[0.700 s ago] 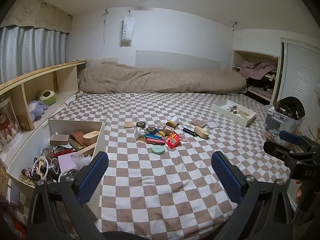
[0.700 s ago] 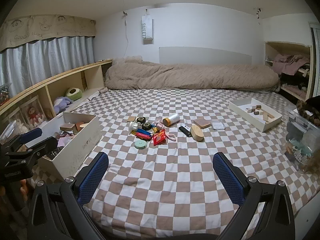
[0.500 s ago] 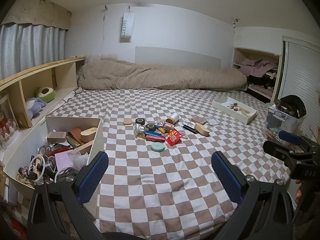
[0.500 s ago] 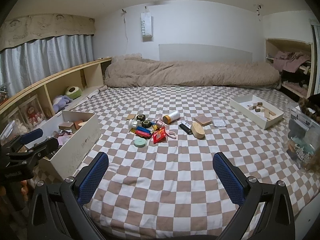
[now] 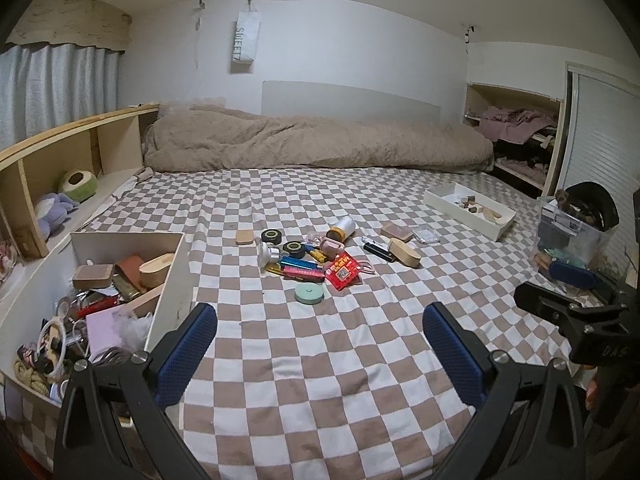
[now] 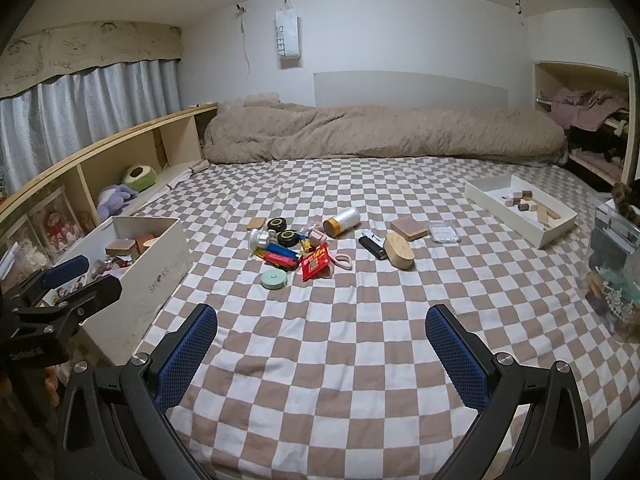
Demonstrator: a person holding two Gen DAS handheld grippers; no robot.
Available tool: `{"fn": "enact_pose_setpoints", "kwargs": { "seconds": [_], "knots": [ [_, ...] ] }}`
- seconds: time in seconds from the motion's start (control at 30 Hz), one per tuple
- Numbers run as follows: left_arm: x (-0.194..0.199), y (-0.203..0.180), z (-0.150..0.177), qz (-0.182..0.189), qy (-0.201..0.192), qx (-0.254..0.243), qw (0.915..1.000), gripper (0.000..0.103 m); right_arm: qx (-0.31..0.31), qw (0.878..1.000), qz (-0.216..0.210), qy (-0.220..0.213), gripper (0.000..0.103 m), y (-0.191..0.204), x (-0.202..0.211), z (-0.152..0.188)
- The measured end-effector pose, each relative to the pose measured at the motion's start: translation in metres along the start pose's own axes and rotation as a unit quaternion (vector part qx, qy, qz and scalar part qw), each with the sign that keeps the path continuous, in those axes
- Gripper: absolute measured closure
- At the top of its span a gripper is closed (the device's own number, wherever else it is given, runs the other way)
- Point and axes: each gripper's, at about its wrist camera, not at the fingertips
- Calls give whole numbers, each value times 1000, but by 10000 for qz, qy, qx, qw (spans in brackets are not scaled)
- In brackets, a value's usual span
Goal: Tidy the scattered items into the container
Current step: 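Move both tools toward the scattered pile of items on the bed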
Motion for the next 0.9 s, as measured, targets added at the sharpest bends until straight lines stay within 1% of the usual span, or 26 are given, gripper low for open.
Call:
{"fn": "enact_pose_setpoints", "kwargs": {
  "seconds": [0.13,0.27,0.43,0.53,0.6,0.67,0.83,0.9],
  "knots": [
    [-17,-1,-2,2,62,25,10000,0,3,10000,-60,-26,0,-3,-11,-8],
    [-39,0,-6,248,194,47,9995,0,-11,9999,-130,-38,0,-7,-25,-15],
    [-64,-4,-10,383,356,-97,9986,0,147,9998,-98,-2,0,-9,-45,-19],
    [-78,-7,-10,525,458,-56,9976,0,207,9997,-80,-30,0,-10,-57,-22],
    [-90,-8,-6,647,621,10,9960,0,256,9996,-111,17,0,-11,-67,-24],
    [-102,-9,-2,687,775,25,9946,0,268,9995,-157,70,0,-13,-77,-25],
    [-134,-13,10,635,1154,-20,9913,0,311,9991,-83,261,0,-21,-104,-24],
    [-148,-14,15,591,1368,-4,9888,0,268,9990,-103,356,0,-24,-113,-21]
  ]
}}
Point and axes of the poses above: each gripper's, at about its wrist camera, not at the fingertips, and x roughly against the way its jaws point, y to its left, z to its underside, and after that the axes turned 4 degrees about -y, right-handed
